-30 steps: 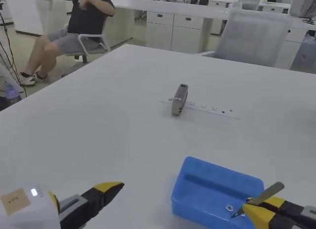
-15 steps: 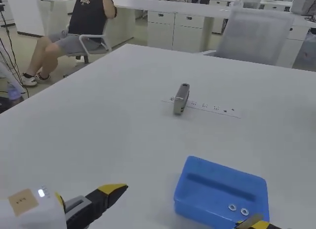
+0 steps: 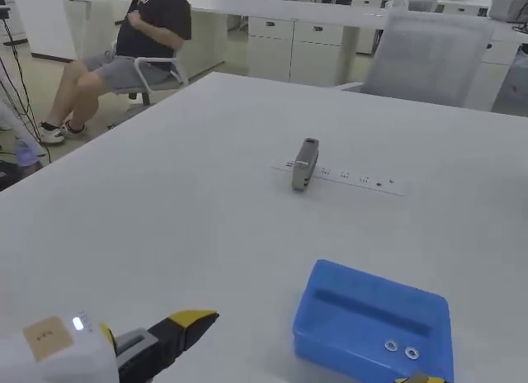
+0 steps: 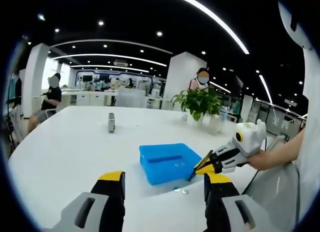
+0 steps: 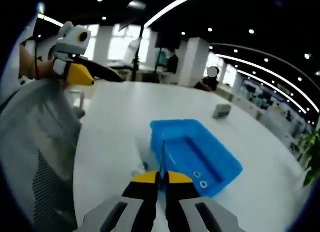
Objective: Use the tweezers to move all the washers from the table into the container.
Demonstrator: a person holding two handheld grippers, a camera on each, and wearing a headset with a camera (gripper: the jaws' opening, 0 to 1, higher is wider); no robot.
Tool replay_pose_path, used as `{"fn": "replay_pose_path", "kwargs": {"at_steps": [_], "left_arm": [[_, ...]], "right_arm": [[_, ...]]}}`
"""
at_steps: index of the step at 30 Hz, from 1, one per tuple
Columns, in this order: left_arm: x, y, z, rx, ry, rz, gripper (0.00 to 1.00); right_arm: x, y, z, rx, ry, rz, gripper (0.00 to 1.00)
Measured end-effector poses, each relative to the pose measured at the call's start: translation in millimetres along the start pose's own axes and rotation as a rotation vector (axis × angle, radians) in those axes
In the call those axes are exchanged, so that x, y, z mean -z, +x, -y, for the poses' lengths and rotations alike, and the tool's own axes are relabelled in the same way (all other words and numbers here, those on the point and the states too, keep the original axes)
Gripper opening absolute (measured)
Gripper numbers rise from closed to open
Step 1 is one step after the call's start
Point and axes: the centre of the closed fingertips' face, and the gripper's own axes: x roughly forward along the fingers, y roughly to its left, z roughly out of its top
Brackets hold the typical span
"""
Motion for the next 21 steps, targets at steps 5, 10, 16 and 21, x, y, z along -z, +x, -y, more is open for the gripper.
{"fn": "replay_pose_path", "kwargs": {"at_steps": [5,10,16,21], "left_arm": [[0.9,0.2,0.6,0.001,0.004,-0.006,0.63],[2.7,0.4,0.9,0.002,0.014,-0.017,0.62],[1.3,0.2,2.8,0.011,0.016,-0.01,0.63],[0.2,-0.1,2.2,0.009,0.011,-0.005,0.63]], "right_arm": [[0.7,-7.1,-19.2,-0.053,0.022,-0.01,0.01],[-1.1,-14.2,-47.8,-0.127,0.039,-0.02,0.01],[-3.6,-16.5,-67.7,-0.178,0.017,-0.031,0.01],[-8.9,-19.4,-65.1,-0.181,0.069,-0.008,0.03]]}}
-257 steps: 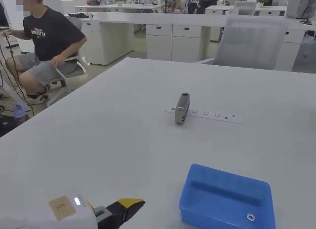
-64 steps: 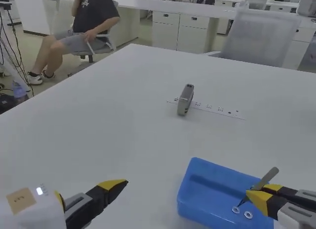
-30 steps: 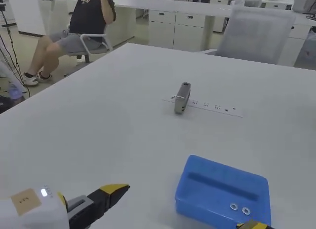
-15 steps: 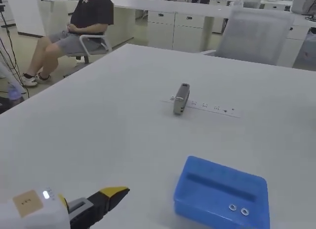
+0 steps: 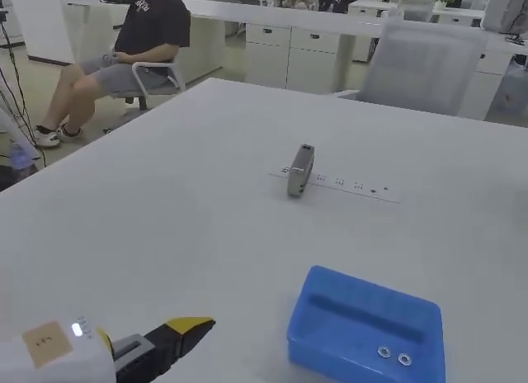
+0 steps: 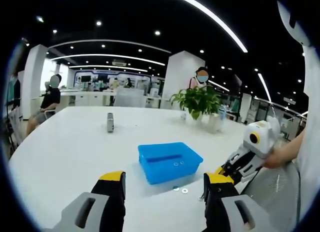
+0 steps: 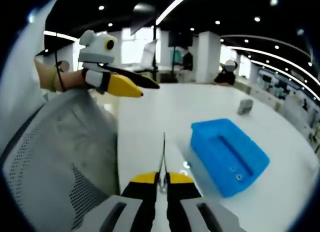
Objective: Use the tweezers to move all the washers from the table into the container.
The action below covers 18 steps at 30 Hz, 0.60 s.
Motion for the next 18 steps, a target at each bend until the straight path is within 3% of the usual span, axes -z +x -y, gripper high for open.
{"fn": "replay_pose_path", "kwargs": {"at_steps": [3,18], "left_arm": [[0.1,0.1,0.7,0.003,0.002,0.0,0.63],[1.8,0.2,0.6,0.003,0.005,-0.009,0.62]], "right_arm": [[1.9,-0.1,0.1,-0.005,0.031,0.002,0.03],[5.0,1.2,-2.2,-0.011,0.017,-0.021,0.04]]}}
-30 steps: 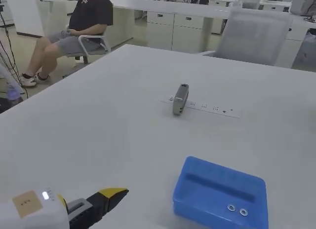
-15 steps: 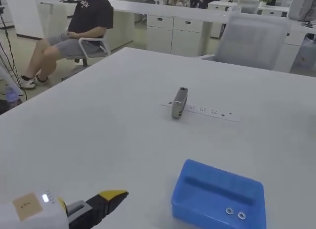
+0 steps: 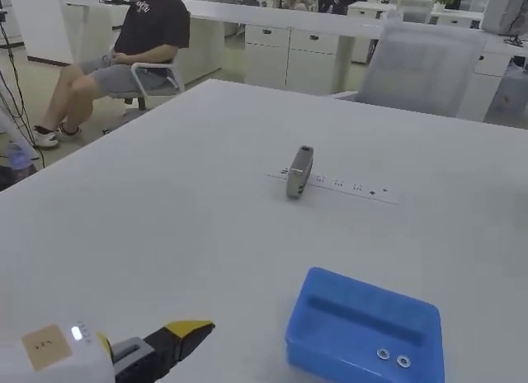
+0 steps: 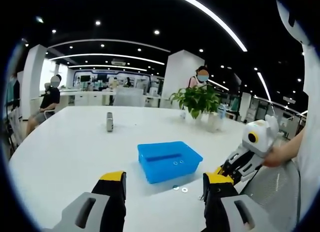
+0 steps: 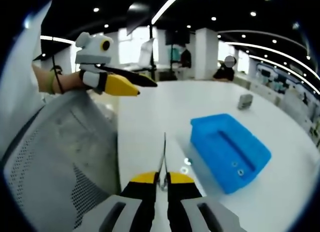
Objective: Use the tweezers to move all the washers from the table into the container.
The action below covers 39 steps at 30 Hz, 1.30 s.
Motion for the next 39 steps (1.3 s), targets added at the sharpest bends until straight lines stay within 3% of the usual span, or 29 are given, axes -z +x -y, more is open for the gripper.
{"fn": "replay_pose_path", "kwargs": {"at_steps": [4,22,27,39], "left_arm": [[-0.1,-0.1,-0.1,0.0,0.002,0.0,0.62],[1.7,0.0,0.7,0.001,0.004,-0.009,0.62],[2.1,0.0,0.2,-0.005,0.013,-0.012,0.62],[0.2,-1.3,-2.0,-0.032,0.049,-0.007,0.62]], "right_arm": [[0.2,0.9,1.0,0.022,-0.065,-0.026,0.04],[-0.5,2.0,-0.1,0.007,-0.011,-0.01,0.04],[1.1,-1.0,4.0,0.036,-0.037,-0.021,0.04],[-0.1,4.0,3.3,0.033,-0.016,-0.004,0.03]]}}
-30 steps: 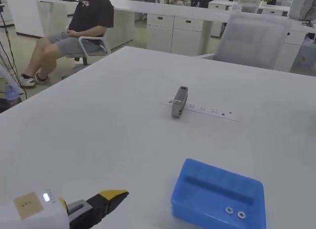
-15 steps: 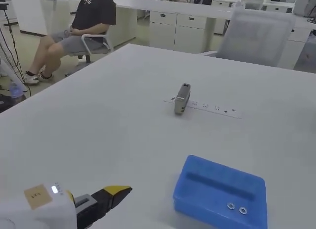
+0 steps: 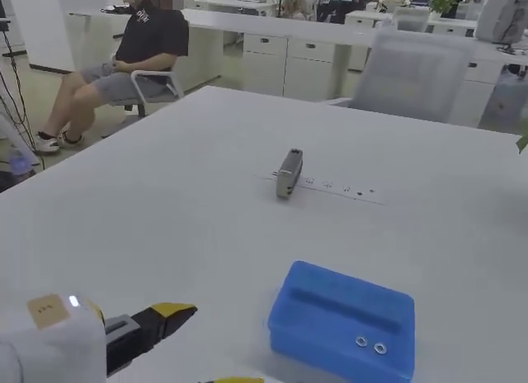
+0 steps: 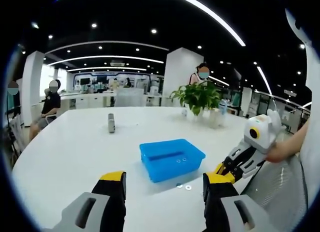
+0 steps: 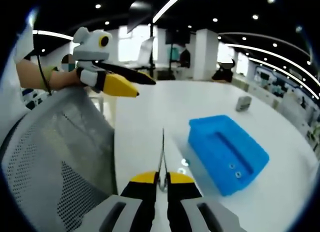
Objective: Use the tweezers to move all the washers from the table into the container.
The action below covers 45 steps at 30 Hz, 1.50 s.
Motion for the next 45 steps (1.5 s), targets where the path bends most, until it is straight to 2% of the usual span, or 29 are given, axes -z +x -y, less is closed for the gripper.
{"fn": "replay_pose_path", "kwargs": {"at_steps": [2,6,10,14,17,20,24,27,30,34,37,43,45], "left_arm": [[-3.7,-2.2,-2.1,-0.01,-0.003,0.021,0.63],[-9.1,-5.6,-5.5,-0.032,-0.025,0.059,0.66],[-8.3,-4.4,-3.5,-0.039,-0.007,0.05,0.66],[-2.0,-1.8,-0.7,-0.03,0.02,0.012,0.66],[-2.9,-2.4,1.1,-0.019,0.019,0.017,0.66],[-2.7,-2.2,3.9,0.006,-0.008,0.022,0.66],[-4.0,-3.1,3.4,0.002,0.005,0.03,0.66],[-4.8,-3.7,3.4,0.012,-0.005,0.039,0.66],[-3.2,-3.3,3.3,0.014,0.001,0.033,0.65],[-5.2,-3.2,3.3,0.018,0.016,0.042,0.65],[-9.5,-4.8,1.2,0.021,-0.004,0.067,0.65],[-13.6,-5.2,0.0,0.019,-0.018,0.092,0.66],[-13.3,-5.3,-0.4,0.018,-0.019,0.09,0.66]], "right_arm": [[-0.6,1.3,-0.8,0.003,-0.028,-0.005,0.03],[-1.2,1.9,1.0,0.003,-0.011,0.012,0.03],[-0.8,1.0,-0.3,-0.001,-0.01,0.007,0.03],[-1.1,2.7,0.6,0.003,-0.009,0.005,0.03],[-2.1,4.8,-0.5,0.0,-0.012,0.006,0.03],[-1.0,3.5,-3.2,-0.004,-0.003,0.017,0.04],[-1.6,3.9,-2.6,0.005,-0.005,0.017,0.04],[-2.3,4.5,-2.7,0.008,-0.007,0.013,0.04],[-1.4,2.7,-3.2,0.012,-0.009,0.008,0.04],[0.8,-1.8,0.3,0.025,0.04,0.0,0.03],[1.4,-3.2,2.5,0.027,0.089,0.006,0.03],[1.5,-3.0,3.1,0.041,0.129,0.005,0.03],[1.3,-3.0,6.0,0.057,0.226,0.025,0.03]]}}
